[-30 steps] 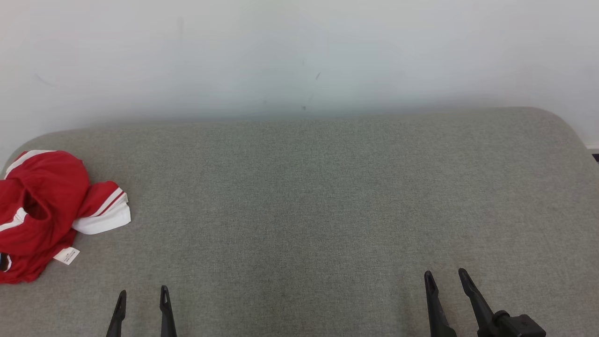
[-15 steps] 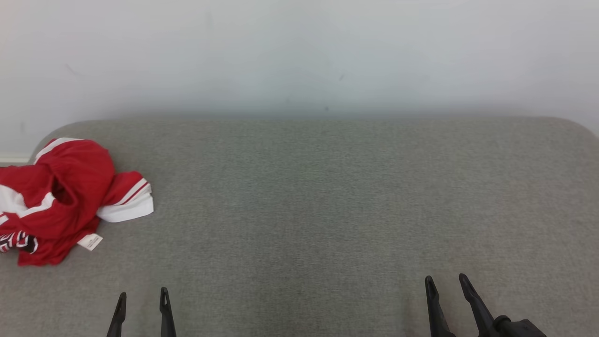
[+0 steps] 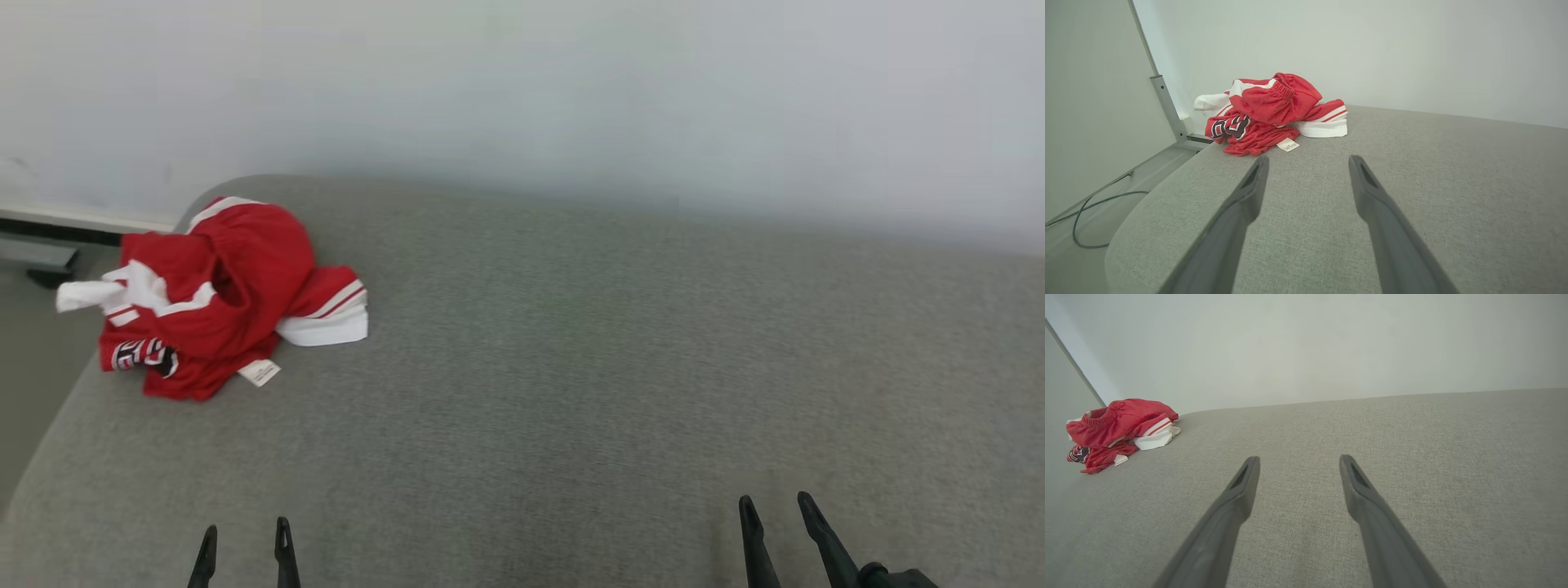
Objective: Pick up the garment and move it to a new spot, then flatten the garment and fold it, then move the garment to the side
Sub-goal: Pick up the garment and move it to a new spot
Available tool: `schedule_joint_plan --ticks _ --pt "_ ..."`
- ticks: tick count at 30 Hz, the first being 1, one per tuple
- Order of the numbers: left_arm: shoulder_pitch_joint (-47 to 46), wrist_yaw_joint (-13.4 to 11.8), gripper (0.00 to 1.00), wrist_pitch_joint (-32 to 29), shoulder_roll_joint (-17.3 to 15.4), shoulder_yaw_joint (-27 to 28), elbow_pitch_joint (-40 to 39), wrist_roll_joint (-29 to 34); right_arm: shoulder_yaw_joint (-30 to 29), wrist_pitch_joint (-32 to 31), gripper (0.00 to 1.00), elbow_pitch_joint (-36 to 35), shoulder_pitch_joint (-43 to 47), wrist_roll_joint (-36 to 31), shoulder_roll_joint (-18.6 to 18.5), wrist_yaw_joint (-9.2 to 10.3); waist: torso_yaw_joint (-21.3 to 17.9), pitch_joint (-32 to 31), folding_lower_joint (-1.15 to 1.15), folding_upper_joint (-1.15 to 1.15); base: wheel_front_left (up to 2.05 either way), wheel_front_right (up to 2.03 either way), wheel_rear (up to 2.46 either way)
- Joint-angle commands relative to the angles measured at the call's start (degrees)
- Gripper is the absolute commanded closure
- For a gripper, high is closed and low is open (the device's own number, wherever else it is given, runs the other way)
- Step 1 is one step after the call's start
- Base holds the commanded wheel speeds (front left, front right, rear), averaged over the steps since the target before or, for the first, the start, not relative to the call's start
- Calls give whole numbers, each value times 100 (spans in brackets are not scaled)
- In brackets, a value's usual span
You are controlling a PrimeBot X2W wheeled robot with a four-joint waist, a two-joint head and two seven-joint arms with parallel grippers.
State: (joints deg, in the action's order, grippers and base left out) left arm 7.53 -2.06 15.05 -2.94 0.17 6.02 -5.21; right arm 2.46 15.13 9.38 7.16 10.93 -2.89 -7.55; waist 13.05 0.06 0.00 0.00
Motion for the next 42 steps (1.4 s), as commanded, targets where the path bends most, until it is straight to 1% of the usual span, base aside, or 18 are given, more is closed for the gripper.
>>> schedule_joint_plan --ticks 1,10,21,26,37,40,42 --pt "81 -2 0 20 10 2 12 36 0 4 0 4 57 27 3 12 356 -47 0 0 0 0 0" --pt "119 40 0 20 9 47 41 56 41 4 0 25 114 79 2 12 948 -104 0 0 0 0 0" --pt "196 58 0 20 9 123 22 55 117 4 0 24 180 82 3 12 1487 -174 0 0 0 0 0" --pt "229 -24 0 20 9 182 -47 -33 172 4 0 42 64 8 1 12 1542 -115 0 0 0 0 0" --pt "239 -70 0 20 9 226 -61 16 242 4 0 77 30 39 2 12 1533 -134 0 0 0 0 0" --pt "127 -58 0 20 9 244 -59 -35 209 4 0 54 80 34 1 12 1478 -147 0 0 0 0 0" --pt "19 -31 0 20 9 299 -86 -81 219 4 0 39 55 -9 2 12 1344 -102 0 0 0 0 0"
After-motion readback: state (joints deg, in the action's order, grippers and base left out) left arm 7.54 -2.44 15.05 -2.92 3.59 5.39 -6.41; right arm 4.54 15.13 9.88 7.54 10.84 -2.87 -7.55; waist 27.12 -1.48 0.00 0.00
